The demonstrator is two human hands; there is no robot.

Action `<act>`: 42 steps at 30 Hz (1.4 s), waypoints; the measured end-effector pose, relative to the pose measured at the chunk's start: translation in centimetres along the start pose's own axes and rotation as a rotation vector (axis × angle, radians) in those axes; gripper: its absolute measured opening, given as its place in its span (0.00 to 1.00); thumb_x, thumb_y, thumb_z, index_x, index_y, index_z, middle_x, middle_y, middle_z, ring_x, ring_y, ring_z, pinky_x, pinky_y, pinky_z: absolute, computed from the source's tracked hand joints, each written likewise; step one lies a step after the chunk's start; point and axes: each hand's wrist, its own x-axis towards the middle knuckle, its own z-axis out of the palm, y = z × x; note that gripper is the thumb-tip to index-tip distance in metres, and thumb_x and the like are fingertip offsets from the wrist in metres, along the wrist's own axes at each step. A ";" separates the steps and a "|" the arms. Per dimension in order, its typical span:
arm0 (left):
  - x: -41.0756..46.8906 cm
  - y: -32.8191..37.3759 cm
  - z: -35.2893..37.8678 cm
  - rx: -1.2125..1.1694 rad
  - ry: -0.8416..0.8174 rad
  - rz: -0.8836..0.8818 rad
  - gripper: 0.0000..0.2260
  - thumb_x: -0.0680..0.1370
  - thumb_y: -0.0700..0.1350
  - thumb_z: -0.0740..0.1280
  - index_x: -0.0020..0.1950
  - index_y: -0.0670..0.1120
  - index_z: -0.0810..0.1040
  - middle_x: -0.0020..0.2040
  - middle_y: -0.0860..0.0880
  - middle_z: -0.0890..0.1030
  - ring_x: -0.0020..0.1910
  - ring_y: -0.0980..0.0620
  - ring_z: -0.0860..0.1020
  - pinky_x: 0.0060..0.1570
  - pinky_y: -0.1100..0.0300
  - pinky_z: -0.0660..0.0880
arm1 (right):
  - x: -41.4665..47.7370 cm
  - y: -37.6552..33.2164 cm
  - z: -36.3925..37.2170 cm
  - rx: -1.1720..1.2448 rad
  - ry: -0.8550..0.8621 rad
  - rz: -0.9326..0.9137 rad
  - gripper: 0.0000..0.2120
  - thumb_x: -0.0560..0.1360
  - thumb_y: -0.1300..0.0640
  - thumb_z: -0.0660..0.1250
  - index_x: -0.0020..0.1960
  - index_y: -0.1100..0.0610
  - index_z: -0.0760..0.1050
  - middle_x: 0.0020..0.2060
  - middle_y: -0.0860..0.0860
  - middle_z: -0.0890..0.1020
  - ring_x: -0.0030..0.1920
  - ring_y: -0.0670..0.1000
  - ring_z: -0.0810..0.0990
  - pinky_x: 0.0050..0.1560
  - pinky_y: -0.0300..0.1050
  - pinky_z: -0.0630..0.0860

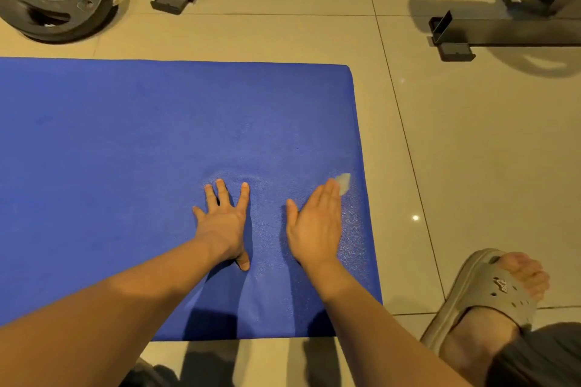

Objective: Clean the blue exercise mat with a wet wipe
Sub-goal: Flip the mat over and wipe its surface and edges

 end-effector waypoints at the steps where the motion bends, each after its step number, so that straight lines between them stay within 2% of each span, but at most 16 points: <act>1: 0.0 -0.1 0.1 0.002 0.002 -0.002 0.76 0.58 0.60 0.85 0.79 0.51 0.25 0.78 0.34 0.29 0.78 0.28 0.33 0.74 0.27 0.53 | -0.5 -0.8 0.5 -0.003 -0.007 -0.081 0.39 0.83 0.38 0.46 0.80 0.69 0.54 0.80 0.65 0.53 0.81 0.62 0.49 0.80 0.57 0.51; 5: 0.1 -0.1 0.4 0.002 0.017 -0.008 0.76 0.58 0.60 0.85 0.78 0.51 0.24 0.78 0.35 0.29 0.78 0.30 0.33 0.75 0.29 0.53 | -1.8 0.1 0.9 -0.075 -0.125 -0.482 0.38 0.82 0.39 0.47 0.80 0.67 0.56 0.81 0.62 0.53 0.82 0.58 0.48 0.80 0.56 0.54; 7: 0.1 -0.3 0.5 0.001 0.022 -0.005 0.76 0.57 0.61 0.85 0.79 0.51 0.25 0.78 0.34 0.29 0.78 0.30 0.33 0.75 0.29 0.53 | -0.5 2.7 0.0 -0.216 -0.117 -0.558 0.38 0.83 0.37 0.49 0.81 0.64 0.56 0.81 0.60 0.53 0.82 0.57 0.47 0.80 0.58 0.54; 9: 0.1 -0.3 0.5 -0.013 0.012 0.003 0.76 0.57 0.60 0.85 0.79 0.51 0.25 0.78 0.34 0.29 0.78 0.29 0.32 0.75 0.29 0.53 | 1.2 5.7 -1.3 -0.300 -0.096 -0.481 0.38 0.83 0.35 0.48 0.81 0.63 0.54 0.82 0.59 0.52 0.82 0.57 0.46 0.80 0.59 0.52; 12: 0.3 -0.3 0.4 -0.010 0.008 0.007 0.76 0.57 0.60 0.86 0.78 0.50 0.24 0.78 0.33 0.29 0.77 0.28 0.32 0.74 0.28 0.53 | 2.9 8.5 -2.9 -0.317 -0.025 -0.296 0.38 0.83 0.36 0.48 0.79 0.66 0.59 0.80 0.62 0.57 0.81 0.59 0.53 0.79 0.60 0.55; 14: 0.3 -0.1 0.3 -0.010 -0.009 -0.001 0.77 0.57 0.59 0.86 0.78 0.50 0.23 0.77 0.32 0.28 0.77 0.27 0.32 0.74 0.27 0.52 | 3.3 7.4 -2.8 -0.178 0.028 -0.110 0.38 0.82 0.37 0.48 0.77 0.67 0.61 0.79 0.63 0.60 0.80 0.60 0.56 0.79 0.59 0.56; 17: 0.4 0.3 0.3 -0.002 -0.024 -0.014 0.76 0.58 0.59 0.86 0.77 0.49 0.22 0.77 0.31 0.28 0.77 0.26 0.32 0.74 0.26 0.52 | 3.6 2.6 -1.7 0.017 0.056 0.128 0.39 0.83 0.38 0.48 0.80 0.69 0.53 0.80 0.64 0.54 0.81 0.61 0.50 0.81 0.55 0.48; 19: 0.6 0.3 0.3 0.003 -0.019 -0.020 0.76 0.58 0.59 0.86 0.77 0.49 0.22 0.77 0.31 0.27 0.77 0.26 0.32 0.74 0.27 0.51 | 3.4 -0.4 -0.7 0.043 0.052 0.098 0.38 0.84 0.39 0.49 0.80 0.69 0.53 0.80 0.65 0.54 0.81 0.62 0.50 0.81 0.54 0.46; 23: 0.5 0.3 0.4 0.000 -0.027 -0.031 0.76 0.59 0.58 0.85 0.75 0.50 0.20 0.76 0.32 0.26 0.76 0.27 0.31 0.74 0.27 0.51 | 1.7 -3.5 0.6 0.084 -0.034 -0.224 0.38 0.82 0.39 0.43 0.78 0.68 0.60 0.79 0.64 0.59 0.81 0.61 0.54 0.80 0.55 0.53; 25: 0.6 0.4 0.3 -0.002 -0.027 -0.036 0.77 0.59 0.58 0.85 0.72 0.50 0.18 0.76 0.32 0.26 0.76 0.27 0.31 0.74 0.27 0.51 | 1.4 -2.1 0.1 0.037 -0.084 -0.398 0.35 0.83 0.41 0.45 0.77 0.67 0.62 0.79 0.62 0.61 0.80 0.59 0.56 0.80 0.55 0.54; 27: 0.6 0.4 0.2 -0.014 -0.031 -0.034 0.77 0.58 0.58 0.86 0.73 0.50 0.18 0.76 0.31 0.26 0.76 0.27 0.30 0.74 0.26 0.51 | 2.5 0.9 -1.1 -0.060 -0.073 -0.482 0.31 0.84 0.43 0.52 0.77 0.65 0.64 0.79 0.59 0.62 0.79 0.59 0.60 0.80 0.56 0.56; 30: 0.6 0.2 0.3 -0.028 -0.027 -0.019 0.77 0.57 0.60 0.85 0.74 0.51 0.19 0.76 0.32 0.25 0.76 0.27 0.30 0.74 0.26 0.49 | 4.9 6.4 -3.3 -0.098 0.036 -0.338 0.29 0.82 0.47 0.62 0.75 0.66 0.64 0.76 0.60 0.65 0.69 0.62 0.68 0.74 0.58 0.64; 33: 0.6 0.0 0.4 -0.034 -0.012 -0.022 0.77 0.57 0.61 0.85 0.71 0.53 0.17 0.76 0.34 0.25 0.76 0.29 0.29 0.75 0.28 0.48 | 6.2 8.5 -3.9 -0.146 0.065 -0.185 0.31 0.83 0.46 0.60 0.74 0.69 0.64 0.76 0.64 0.65 0.75 0.64 0.65 0.75 0.58 0.62; 36: 0.6 -0.2 0.6 -0.049 0.000 -0.014 0.77 0.57 0.61 0.85 0.69 0.54 0.17 0.76 0.34 0.25 0.76 0.30 0.28 0.75 0.28 0.47 | 5.8 4.5 -2.4 0.011 0.046 -0.086 0.32 0.83 0.45 0.58 0.75 0.71 0.63 0.77 0.66 0.63 0.78 0.64 0.60 0.78 0.59 0.58; 39: 0.6 -0.2 0.5 -0.041 0.010 -0.016 0.77 0.56 0.61 0.85 0.69 0.55 0.17 0.77 0.34 0.25 0.77 0.30 0.29 0.75 0.28 0.47 | 4.7 -1.1 -0.5 0.075 -0.008 -0.113 0.36 0.84 0.42 0.55 0.79 0.69 0.55 0.80 0.64 0.54 0.81 0.61 0.49 0.81 0.55 0.47; 42: 0.5 -0.2 0.3 -0.033 0.009 -0.025 0.77 0.56 0.61 0.85 0.69 0.54 0.16 0.77 0.34 0.26 0.77 0.30 0.29 0.75 0.28 0.48 | 4.0 -3.2 -0.2 0.082 -0.118 -0.323 0.35 0.84 0.43 0.54 0.80 0.68 0.54 0.81 0.62 0.52 0.82 0.58 0.46 0.81 0.52 0.45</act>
